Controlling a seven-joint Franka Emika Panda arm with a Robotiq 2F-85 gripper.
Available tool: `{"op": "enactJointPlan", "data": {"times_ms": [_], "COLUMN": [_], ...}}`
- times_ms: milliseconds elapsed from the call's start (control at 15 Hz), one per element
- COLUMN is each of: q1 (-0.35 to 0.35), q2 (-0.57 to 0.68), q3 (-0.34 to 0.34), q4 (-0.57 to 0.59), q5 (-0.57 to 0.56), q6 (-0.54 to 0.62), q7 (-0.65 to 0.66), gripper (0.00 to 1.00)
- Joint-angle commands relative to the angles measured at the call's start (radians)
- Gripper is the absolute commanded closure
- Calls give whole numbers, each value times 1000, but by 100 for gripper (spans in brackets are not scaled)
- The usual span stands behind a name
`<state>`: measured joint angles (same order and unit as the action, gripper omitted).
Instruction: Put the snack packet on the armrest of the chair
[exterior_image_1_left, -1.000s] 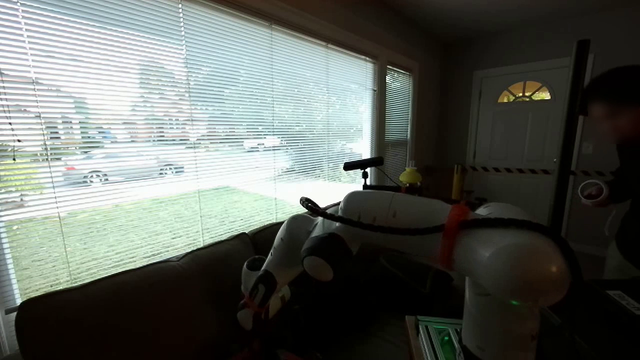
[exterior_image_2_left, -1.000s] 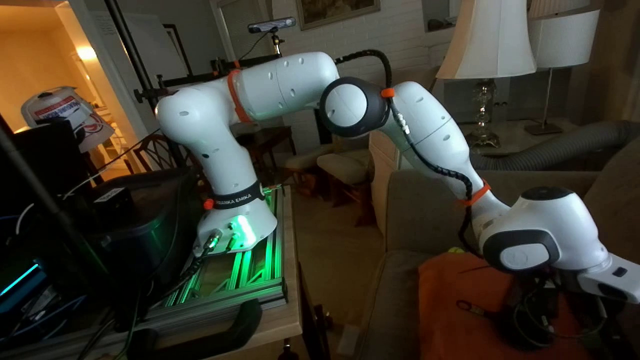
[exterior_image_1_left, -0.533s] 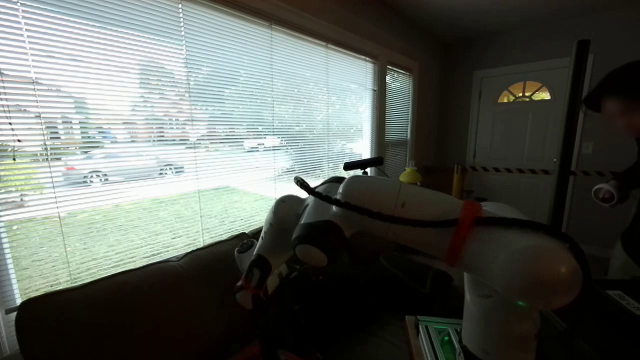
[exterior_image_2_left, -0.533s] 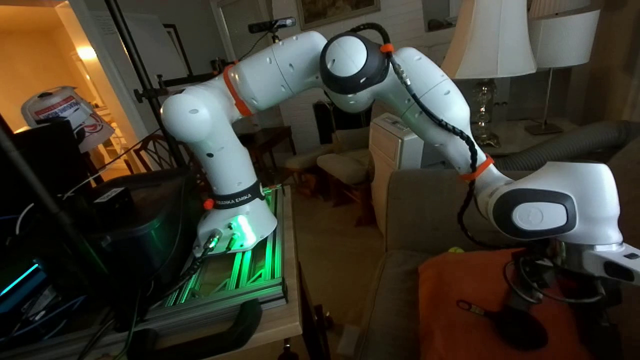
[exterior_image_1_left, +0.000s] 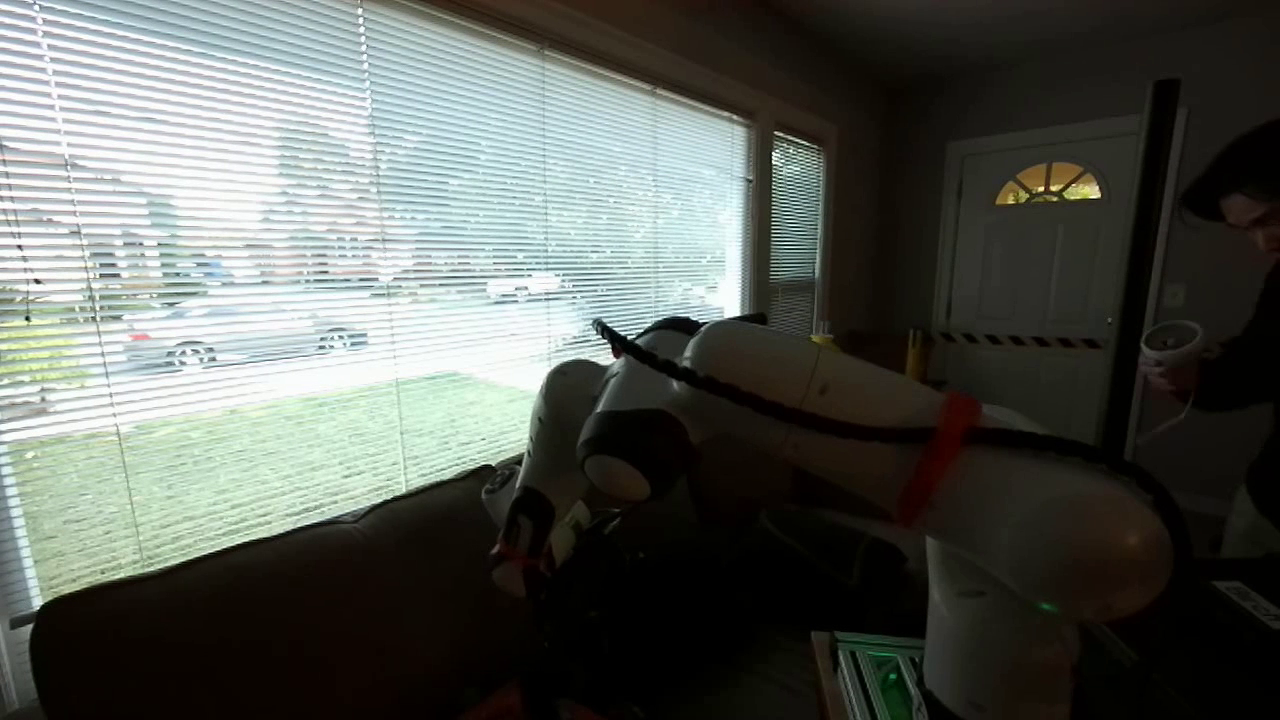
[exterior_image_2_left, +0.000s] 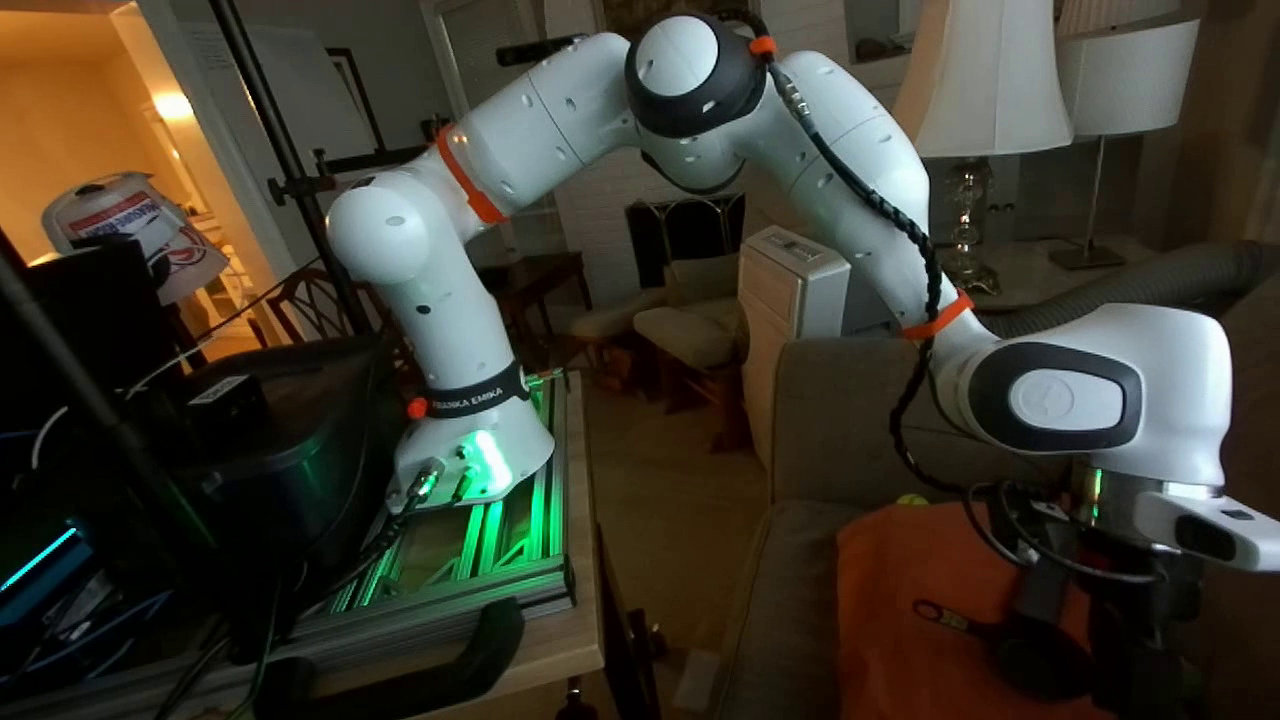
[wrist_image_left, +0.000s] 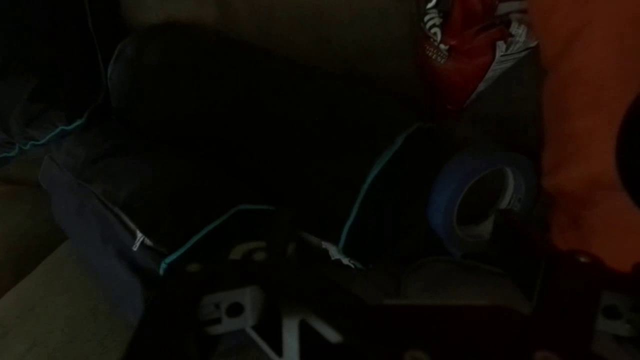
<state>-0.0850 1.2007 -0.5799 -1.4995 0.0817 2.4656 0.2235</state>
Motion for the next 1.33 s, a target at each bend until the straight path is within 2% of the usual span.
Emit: {"op": "enactJointPlan", "data": {"times_ms": [0, 267, 667, 800, 1000, 1133, 1267], "q1": [-36, -42, -103, -136, -199, -284, -333], "q2": [-16, -38, -39, -20, -1, -16, -5], "q3": [40, 47, 51, 73, 146, 243, 302], "q4": [10, -68, -235, -259, -241, -205, -182], "q5": [-66, -105, -140, -124, -89, -35, 2], "q6": [-2, 29, 50, 115, 194, 150, 148], "q7": [37, 24, 16, 16, -8, -46, -68], "gripper": [0, 0, 0, 0, 0, 0, 0]}}
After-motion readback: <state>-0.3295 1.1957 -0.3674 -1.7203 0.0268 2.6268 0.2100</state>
